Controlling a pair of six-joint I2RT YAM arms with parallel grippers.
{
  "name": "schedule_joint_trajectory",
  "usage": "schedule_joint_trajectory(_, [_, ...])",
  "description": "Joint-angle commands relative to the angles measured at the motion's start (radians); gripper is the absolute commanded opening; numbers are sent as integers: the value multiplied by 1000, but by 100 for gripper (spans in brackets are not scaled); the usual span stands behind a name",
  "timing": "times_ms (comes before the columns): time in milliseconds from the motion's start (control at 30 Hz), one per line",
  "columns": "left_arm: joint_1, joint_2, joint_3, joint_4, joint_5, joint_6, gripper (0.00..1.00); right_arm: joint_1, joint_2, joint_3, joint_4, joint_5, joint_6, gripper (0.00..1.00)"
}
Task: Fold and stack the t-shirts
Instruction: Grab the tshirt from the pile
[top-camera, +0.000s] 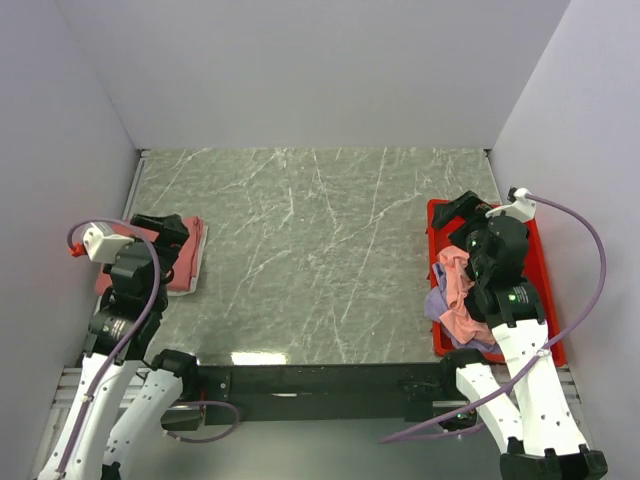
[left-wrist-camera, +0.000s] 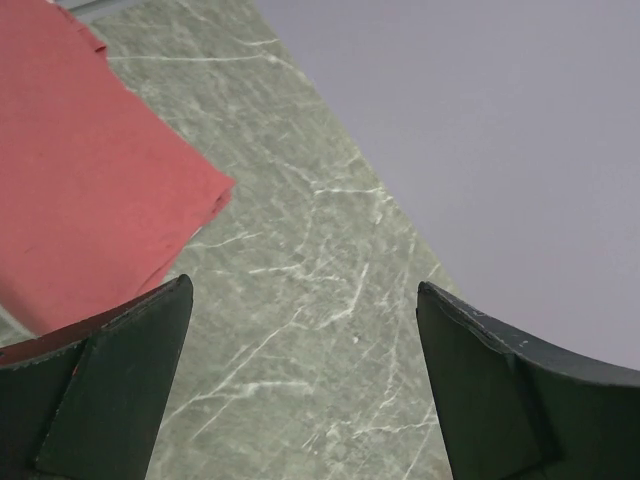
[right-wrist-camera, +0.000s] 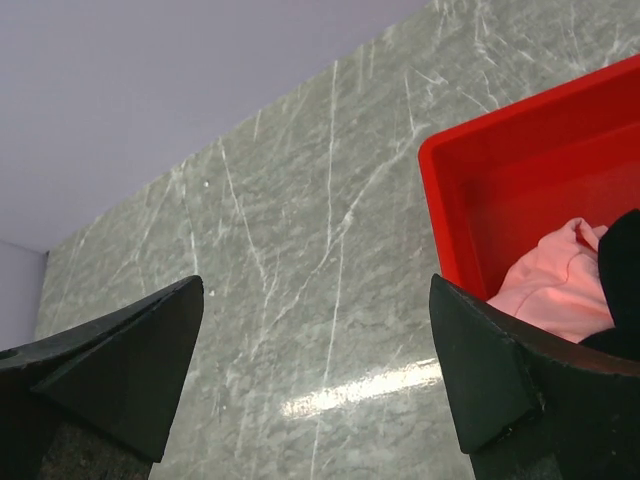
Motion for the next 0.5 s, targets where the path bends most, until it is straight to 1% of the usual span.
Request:
schedule_joint_trajectory(0, [-3,-47,-44,83,10,19,99,-3,11,59,-19,27,-10,100])
schedule_joint_trajectory(100, [-3,-93,-108,159,25,42,99,-2,22,27,20,41,-53,100])
schedule_joint_trajectory(167, [-3,-110,-142,184,35,62,100,-3,49,16,-7,103,-1,100])
schedule_joint_trajectory(200, [-3,-108,-147,195,33,62,99,-2,89,31,-42,154,24,100])
schedule_joint_trajectory(233, [-3,-105,-148,200,33,68,100,-2,112,78,-127,236,44,100])
schedule_joint_trajectory(300, [-4,-96,-147,207,47,77,99,-5,173,124,-203,310,45,100])
schedule_joint_trajectory(333, [-3,-91,-147,224,58,97,99,-6,192,166,-273,355,57,100])
schedule_joint_trajectory(433, [-3,-71,-153,244,70,109,99,-54,246,195,-385,395,120,100])
schedule_joint_trajectory(467, [-3,-65,-150,240,65,108,100,-74,250,189,-397,372,125,100])
